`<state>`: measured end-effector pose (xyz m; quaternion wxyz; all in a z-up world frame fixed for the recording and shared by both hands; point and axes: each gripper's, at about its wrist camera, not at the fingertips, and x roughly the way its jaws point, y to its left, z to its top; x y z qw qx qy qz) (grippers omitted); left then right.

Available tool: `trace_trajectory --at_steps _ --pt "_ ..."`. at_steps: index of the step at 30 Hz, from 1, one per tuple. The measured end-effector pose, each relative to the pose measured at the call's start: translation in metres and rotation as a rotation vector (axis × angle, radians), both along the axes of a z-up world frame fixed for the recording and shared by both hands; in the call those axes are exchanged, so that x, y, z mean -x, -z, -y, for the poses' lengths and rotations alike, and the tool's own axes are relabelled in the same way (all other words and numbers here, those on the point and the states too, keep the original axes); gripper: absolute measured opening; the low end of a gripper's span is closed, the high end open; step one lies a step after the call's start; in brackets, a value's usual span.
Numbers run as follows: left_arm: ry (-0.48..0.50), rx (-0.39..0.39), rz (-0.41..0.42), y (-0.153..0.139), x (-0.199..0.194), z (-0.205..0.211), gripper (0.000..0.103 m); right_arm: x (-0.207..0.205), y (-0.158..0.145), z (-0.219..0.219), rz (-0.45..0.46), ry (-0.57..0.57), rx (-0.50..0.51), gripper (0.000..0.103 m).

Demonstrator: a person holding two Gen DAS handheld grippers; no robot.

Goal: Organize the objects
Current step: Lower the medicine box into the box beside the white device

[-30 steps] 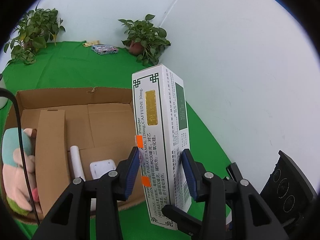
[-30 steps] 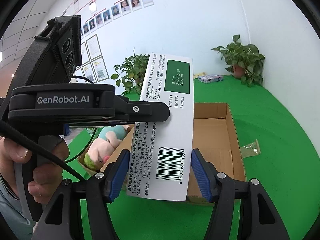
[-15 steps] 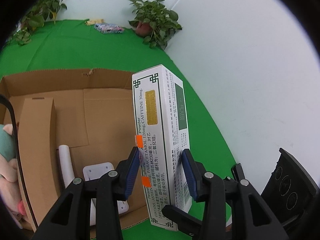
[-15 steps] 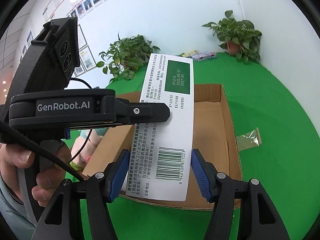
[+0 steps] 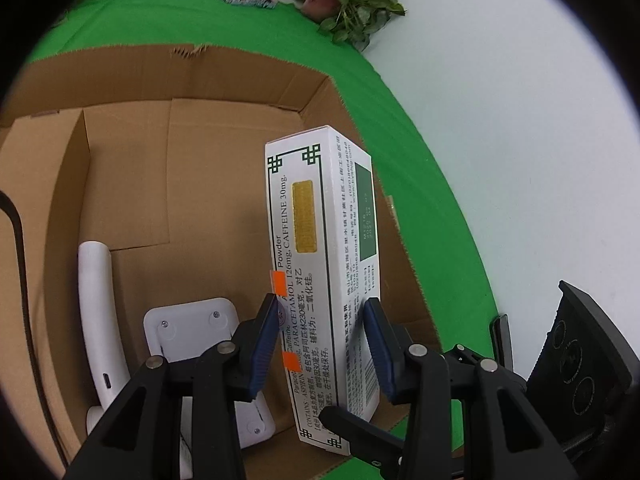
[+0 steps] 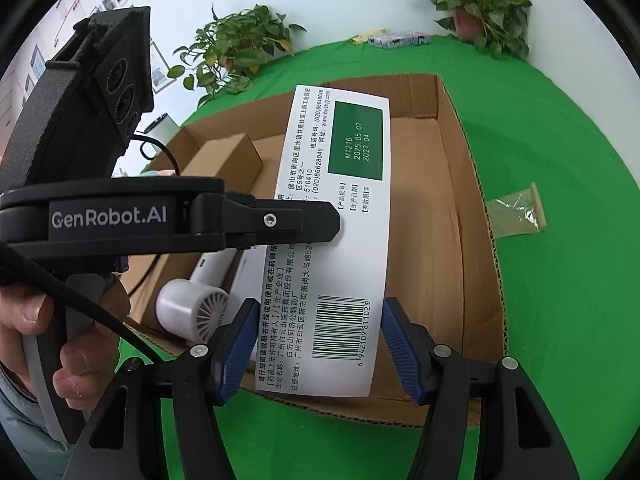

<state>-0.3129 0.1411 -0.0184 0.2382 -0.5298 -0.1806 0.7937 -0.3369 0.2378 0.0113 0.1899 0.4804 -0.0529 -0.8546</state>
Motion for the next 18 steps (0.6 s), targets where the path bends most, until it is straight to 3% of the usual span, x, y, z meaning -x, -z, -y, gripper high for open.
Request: trace_trajectory --at_steps 10,13,18 --pt "-0.003 -0.001 0.055 0.027 0.012 -0.003 0.044 0.013 0.025 0.002 0.063 0.015 -0.039 0.059" --pt "-0.005 0.044 0.059 0.028 0.012 -0.005 0.05 0.015 0.025 0.005 0.066 0.014 -0.053 0.059" --pt "-0.025 0.101 0.02 0.015 0.005 0.0 0.05 0.017 0.033 0.012 0.079 0.014 -0.088 0.059"
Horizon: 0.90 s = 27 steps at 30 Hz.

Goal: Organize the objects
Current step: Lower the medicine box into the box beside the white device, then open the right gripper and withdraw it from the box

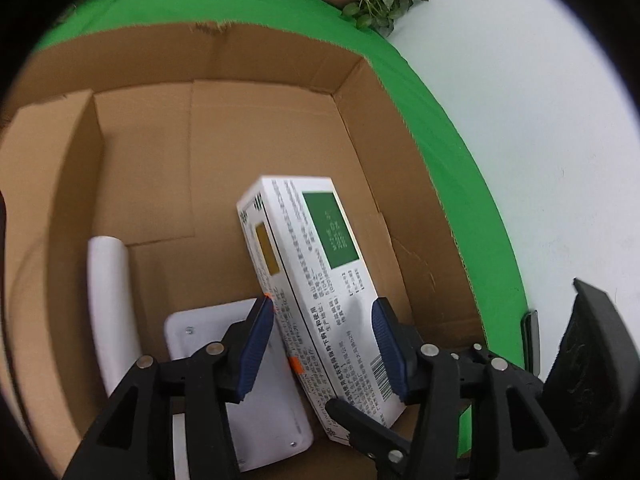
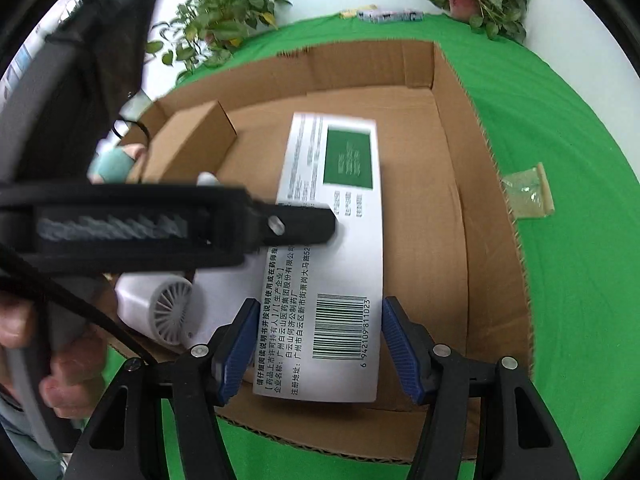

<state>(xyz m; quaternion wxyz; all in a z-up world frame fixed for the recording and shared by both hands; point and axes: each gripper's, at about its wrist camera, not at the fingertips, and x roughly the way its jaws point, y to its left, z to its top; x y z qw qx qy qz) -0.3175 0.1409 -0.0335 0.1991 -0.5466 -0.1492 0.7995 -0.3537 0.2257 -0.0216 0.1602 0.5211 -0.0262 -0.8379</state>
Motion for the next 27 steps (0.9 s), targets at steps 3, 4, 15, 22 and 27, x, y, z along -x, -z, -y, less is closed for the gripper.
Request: trace_trajectory --at_steps 3,4,15,22,27 --pt "-0.019 0.003 -0.039 -0.015 -0.009 0.01 0.05 -0.002 0.004 0.006 -0.011 0.001 -0.018 0.059" --pt "-0.029 0.012 -0.053 -0.02 -0.013 0.013 0.05 -0.003 0.004 0.007 -0.01 0.003 -0.021 0.059" --pt "-0.182 0.103 -0.253 -0.068 -0.065 0.08 0.05 -0.007 0.007 0.018 0.035 0.03 -0.038 0.067" --pt "-0.271 0.301 -0.458 -0.083 -0.106 0.104 0.057 -0.033 -0.019 0.022 -0.12 0.059 0.006 0.092" --pt "-0.368 0.452 -0.659 -0.084 -0.163 0.122 0.081 -0.082 -0.044 0.016 -0.368 0.144 0.092 0.102"
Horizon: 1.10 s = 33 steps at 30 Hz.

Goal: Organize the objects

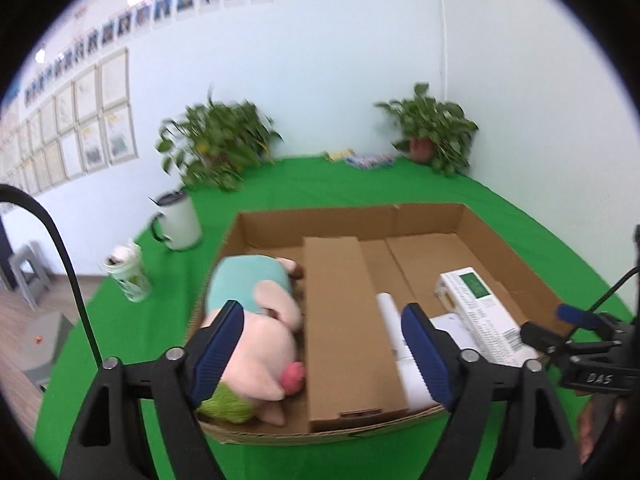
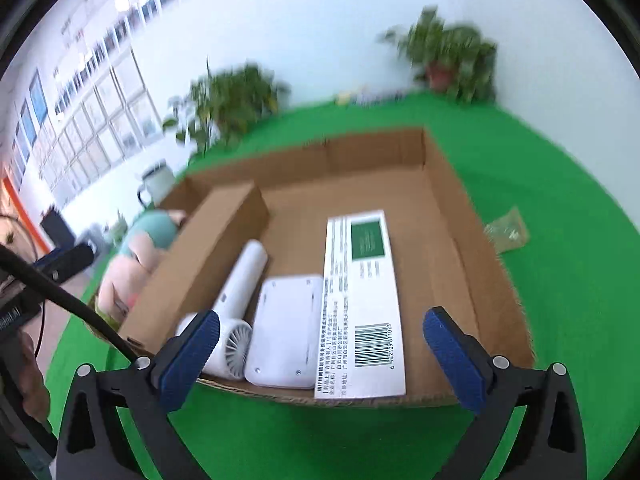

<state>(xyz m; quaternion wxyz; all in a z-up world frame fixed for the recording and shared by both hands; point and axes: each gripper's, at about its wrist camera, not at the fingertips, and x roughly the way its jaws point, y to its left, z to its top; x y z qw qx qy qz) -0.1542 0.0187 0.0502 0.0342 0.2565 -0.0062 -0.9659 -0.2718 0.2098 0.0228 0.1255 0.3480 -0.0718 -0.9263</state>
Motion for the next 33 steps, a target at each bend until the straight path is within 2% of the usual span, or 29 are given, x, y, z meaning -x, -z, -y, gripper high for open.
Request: trace_trajectory --at_steps 5,8,13,15,20,28,33 --pt "-0.067 0.025 0.009 0.033 -0.011 0.007 0.081 -0.034 0.009 0.018 -0.152 0.102 -0.094 0.103" --pt "-0.088 0.004 0.032 0.05 -0.009 0.01 0.081 -0.044 0.015 0.028 -0.203 0.094 -0.128 0.102" --pt "-0.084 -0.043 0.062 0.071 -0.001 0.011 0.081 -0.044 0.033 0.046 -0.196 0.035 -0.19 0.103" --pt "-0.085 -0.052 0.034 0.073 -0.003 0.01 0.082 -0.045 0.037 0.05 -0.214 0.041 -0.214 0.103" --pt "-0.086 -0.045 0.006 0.077 -0.006 0.008 0.085 -0.039 0.039 0.051 -0.206 0.045 -0.223 0.103" --pt "-0.078 -0.048 0.01 0.076 -0.006 0.008 0.087 -0.037 0.04 0.05 -0.206 0.044 -0.222 0.103" --pt "-0.082 -0.048 0.016 0.076 -0.005 0.008 0.093 -0.037 0.04 0.049 -0.204 0.044 -0.224 0.103"
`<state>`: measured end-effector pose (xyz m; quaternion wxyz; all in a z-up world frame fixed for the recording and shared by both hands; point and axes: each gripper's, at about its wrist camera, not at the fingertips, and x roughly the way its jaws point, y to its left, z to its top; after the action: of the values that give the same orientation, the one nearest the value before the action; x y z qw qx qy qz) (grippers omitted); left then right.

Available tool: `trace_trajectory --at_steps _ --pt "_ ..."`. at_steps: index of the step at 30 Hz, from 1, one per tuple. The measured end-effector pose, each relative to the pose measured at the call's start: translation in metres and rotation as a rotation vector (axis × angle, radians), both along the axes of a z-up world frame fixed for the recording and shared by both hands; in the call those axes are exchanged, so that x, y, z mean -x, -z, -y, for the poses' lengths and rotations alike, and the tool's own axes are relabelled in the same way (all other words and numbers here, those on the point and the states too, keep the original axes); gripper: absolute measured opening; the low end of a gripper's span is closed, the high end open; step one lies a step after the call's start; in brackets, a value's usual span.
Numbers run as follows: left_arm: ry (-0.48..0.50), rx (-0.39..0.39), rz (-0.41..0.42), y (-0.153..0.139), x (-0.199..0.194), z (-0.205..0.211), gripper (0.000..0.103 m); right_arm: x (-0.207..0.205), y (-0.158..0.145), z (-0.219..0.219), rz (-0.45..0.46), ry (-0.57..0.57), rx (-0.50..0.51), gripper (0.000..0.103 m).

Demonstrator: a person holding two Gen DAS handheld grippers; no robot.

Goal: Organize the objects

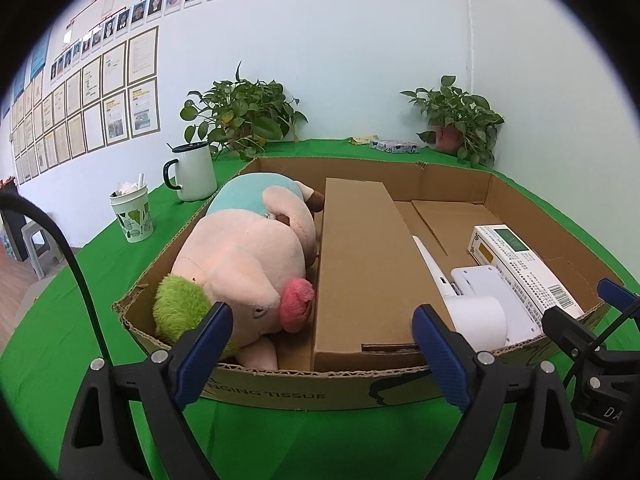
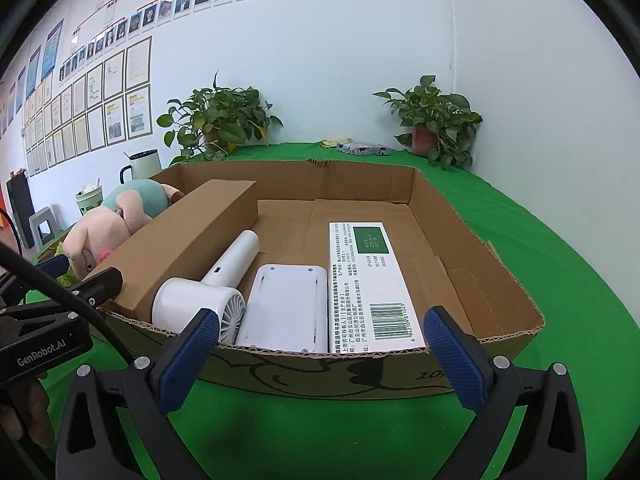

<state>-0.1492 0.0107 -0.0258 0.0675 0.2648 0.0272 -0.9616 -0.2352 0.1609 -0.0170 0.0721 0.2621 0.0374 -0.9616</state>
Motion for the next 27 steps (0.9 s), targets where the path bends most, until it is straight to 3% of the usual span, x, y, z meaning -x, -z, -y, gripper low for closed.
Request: trace_trajectory --at_steps 5,27 --pt "0.025 0.003 0.009 0.0008 0.0015 -0.0025 0.103 0.0013 0.0013 0.0 0.002 0.0 -0.004 0.103" --pt "0.025 0.005 0.011 0.0014 0.0015 -0.0037 0.103 0.0024 0.0015 0.0001 0.004 0.001 -0.005 0.103"
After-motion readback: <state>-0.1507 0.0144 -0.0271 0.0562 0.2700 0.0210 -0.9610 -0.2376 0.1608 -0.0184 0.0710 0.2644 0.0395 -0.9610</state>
